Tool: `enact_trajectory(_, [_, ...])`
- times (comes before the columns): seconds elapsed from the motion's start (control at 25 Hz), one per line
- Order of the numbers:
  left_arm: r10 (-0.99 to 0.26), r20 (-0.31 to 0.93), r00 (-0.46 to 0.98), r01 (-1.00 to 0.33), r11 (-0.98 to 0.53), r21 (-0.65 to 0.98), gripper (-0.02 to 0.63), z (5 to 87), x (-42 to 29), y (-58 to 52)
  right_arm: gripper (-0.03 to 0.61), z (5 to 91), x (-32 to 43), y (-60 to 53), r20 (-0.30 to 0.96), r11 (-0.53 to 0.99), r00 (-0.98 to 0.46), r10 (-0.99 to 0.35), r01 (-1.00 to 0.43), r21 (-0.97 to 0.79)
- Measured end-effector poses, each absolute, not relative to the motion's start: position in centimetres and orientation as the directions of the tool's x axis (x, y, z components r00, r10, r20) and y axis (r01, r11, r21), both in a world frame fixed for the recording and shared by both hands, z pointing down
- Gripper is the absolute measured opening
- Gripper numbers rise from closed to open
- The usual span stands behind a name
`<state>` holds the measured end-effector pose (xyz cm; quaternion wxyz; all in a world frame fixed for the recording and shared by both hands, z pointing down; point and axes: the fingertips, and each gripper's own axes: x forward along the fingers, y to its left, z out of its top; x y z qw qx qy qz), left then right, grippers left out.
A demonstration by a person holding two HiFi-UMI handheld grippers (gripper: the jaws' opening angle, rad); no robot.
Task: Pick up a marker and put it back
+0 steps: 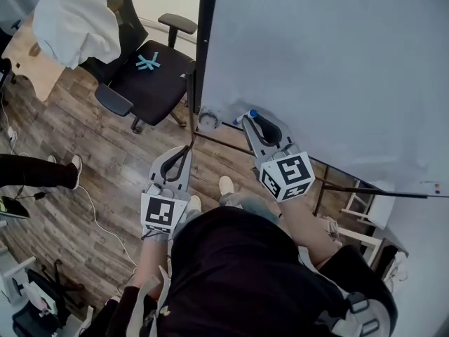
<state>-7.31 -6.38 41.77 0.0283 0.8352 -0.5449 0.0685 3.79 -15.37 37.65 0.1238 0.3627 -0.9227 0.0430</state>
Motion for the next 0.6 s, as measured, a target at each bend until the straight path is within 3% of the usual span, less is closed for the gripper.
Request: enact_trajectory(0.6, [-0.796, 0.148, 0.586, -0.803, -0.596, -0.025, 0.008, 40.7, -0.5, -8.3, 0.078, 38.7, 13.0, -12.9, 0.261, 0.569, -0.552, -0.792, -0.822, -0.011])
